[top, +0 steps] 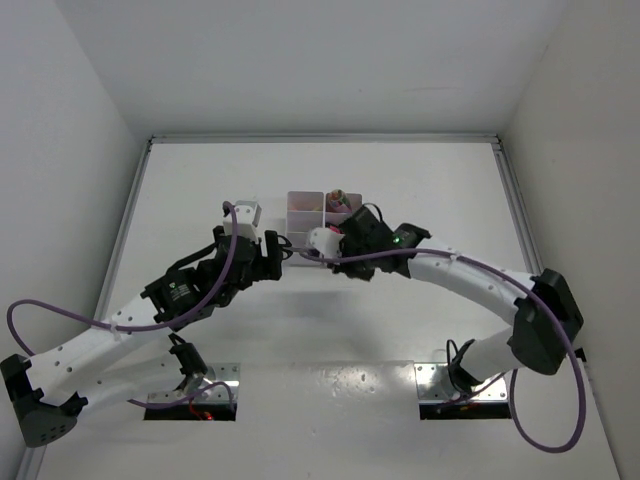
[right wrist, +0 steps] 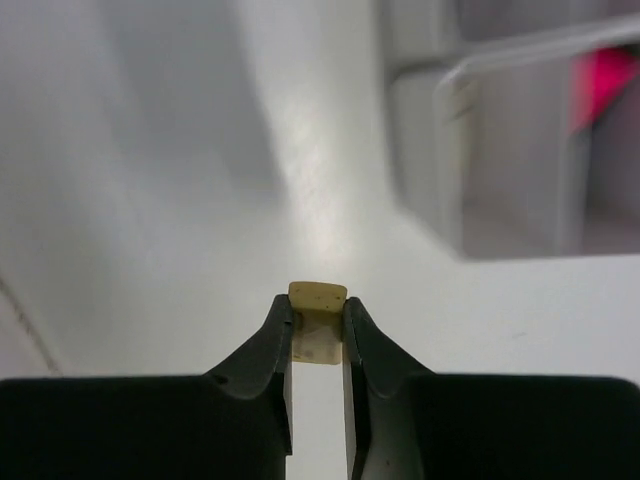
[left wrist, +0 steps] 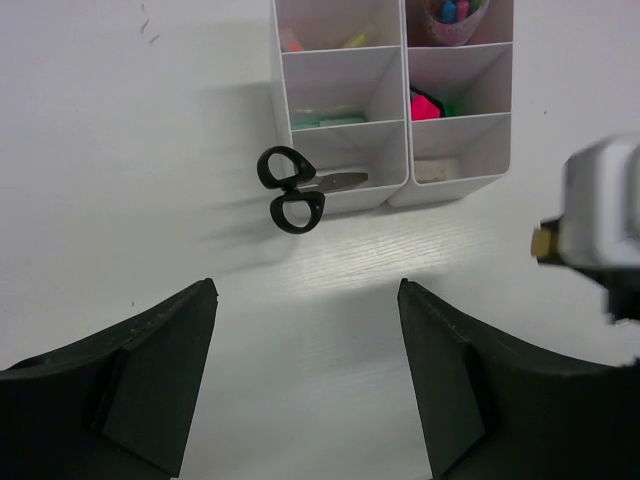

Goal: Sort the stationery into containers
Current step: Pick up the stationery from the center of the board, then place the stationery in the storage box.

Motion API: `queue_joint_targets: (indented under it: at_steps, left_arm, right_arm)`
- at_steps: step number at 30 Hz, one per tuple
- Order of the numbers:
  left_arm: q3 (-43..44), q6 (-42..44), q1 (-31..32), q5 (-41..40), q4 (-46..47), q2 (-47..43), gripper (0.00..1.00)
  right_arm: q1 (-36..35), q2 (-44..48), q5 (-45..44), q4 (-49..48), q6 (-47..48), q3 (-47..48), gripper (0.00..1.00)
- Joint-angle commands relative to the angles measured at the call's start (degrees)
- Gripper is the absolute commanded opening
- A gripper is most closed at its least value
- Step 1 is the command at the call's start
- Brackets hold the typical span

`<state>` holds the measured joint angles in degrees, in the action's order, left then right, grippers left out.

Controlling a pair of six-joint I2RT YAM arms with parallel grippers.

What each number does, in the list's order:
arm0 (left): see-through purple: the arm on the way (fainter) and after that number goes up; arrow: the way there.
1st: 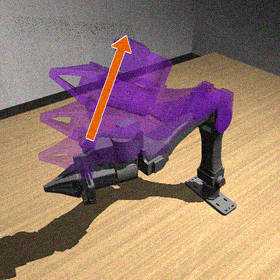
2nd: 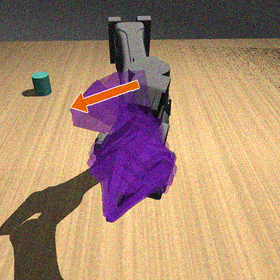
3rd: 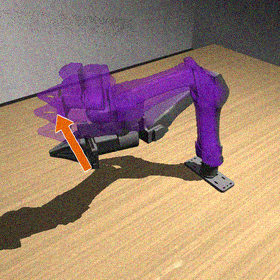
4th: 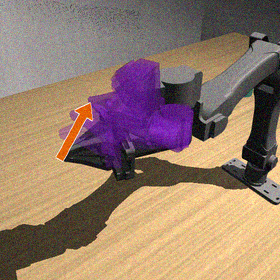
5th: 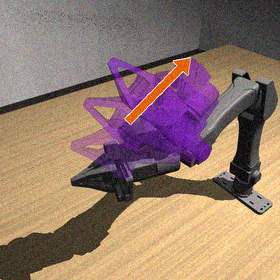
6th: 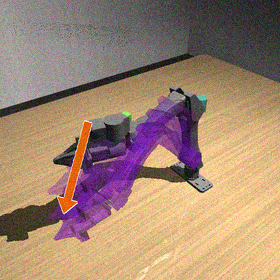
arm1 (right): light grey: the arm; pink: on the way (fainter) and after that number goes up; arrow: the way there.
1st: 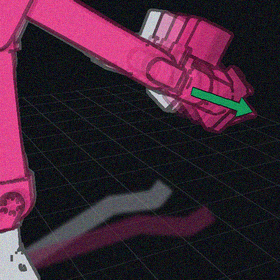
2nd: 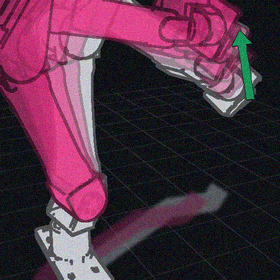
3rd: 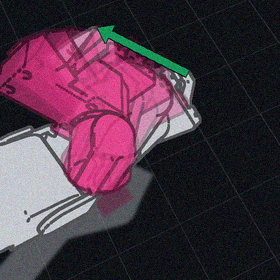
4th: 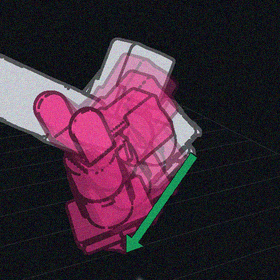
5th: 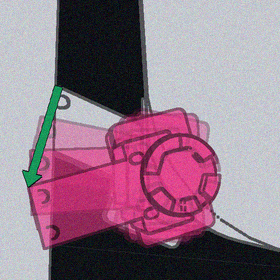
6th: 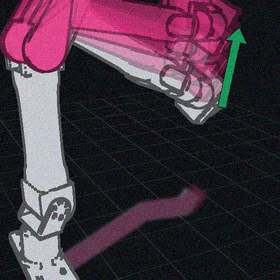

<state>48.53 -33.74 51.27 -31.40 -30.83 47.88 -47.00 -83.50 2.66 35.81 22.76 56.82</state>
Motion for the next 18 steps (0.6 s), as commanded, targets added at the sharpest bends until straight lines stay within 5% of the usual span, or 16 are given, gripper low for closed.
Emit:
queue_joint_targets:
  at_steps: [1, 18]
  left_arm:
    - [1.7, -0.2, -0.1, -0.2, 0.6, -0.8, 0.79]
    - [1.7, -0.7, -0.1, 0.3, 0.6, -1.8, 0.79]
  right_arm:
    - [0.2, 0.8, -0.6, -5.7, 3.3, 7.8, 0.00]
    - [1.7, -15.8, -11.7, -18.0, 3.9, 14.1, 0.00]
